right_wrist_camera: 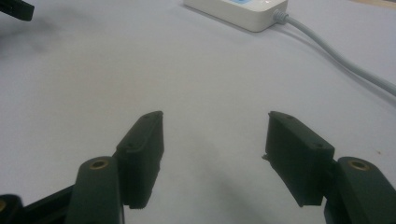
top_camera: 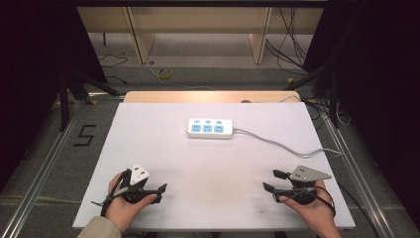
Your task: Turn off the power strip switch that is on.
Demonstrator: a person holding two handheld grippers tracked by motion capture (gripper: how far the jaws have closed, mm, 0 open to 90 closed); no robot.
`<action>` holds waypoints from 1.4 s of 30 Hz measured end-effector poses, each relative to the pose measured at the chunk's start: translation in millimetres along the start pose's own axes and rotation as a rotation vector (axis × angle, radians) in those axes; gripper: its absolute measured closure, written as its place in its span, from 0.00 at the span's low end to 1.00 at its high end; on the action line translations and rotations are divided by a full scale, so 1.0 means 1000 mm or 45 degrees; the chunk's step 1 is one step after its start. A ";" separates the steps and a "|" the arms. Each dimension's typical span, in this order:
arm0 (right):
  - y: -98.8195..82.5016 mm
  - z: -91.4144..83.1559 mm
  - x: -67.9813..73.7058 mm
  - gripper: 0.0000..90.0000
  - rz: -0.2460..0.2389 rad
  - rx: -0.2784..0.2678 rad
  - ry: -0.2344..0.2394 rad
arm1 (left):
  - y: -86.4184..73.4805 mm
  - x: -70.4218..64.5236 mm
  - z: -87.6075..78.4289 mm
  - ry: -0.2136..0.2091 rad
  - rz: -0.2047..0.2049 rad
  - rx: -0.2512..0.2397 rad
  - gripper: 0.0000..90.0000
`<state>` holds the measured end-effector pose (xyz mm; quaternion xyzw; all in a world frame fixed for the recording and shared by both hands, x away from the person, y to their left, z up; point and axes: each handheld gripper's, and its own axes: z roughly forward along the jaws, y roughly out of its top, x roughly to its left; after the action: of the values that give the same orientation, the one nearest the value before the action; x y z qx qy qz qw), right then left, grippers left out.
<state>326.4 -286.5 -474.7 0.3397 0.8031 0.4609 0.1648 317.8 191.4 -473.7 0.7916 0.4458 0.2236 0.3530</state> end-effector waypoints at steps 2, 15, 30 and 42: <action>0.000 0.000 0.000 0.42 -0.001 -0.001 0.000 | 0.000 0.000 -0.001 0.003 -0.003 -0.004 0.18; 0.000 0.000 0.000 0.42 -0.001 0.002 -0.009 | 0.006 -0.001 -0.008 0.047 -0.004 -0.045 0.43; 0.001 0.000 0.000 0.42 -0.012 0.007 -0.009 | 0.033 -0.002 0.000 0.015 0.041 -0.034 0.88; 0.001 0.000 -0.002 0.42 -0.004 0.002 -0.011 | 0.048 -0.007 0.009 -0.027 0.054 -0.011 1.00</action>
<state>327.9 -287.7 -473.6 0.3405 0.8033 0.4586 0.1688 347.0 164.9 -443.4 0.8016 0.4243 0.2245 0.3565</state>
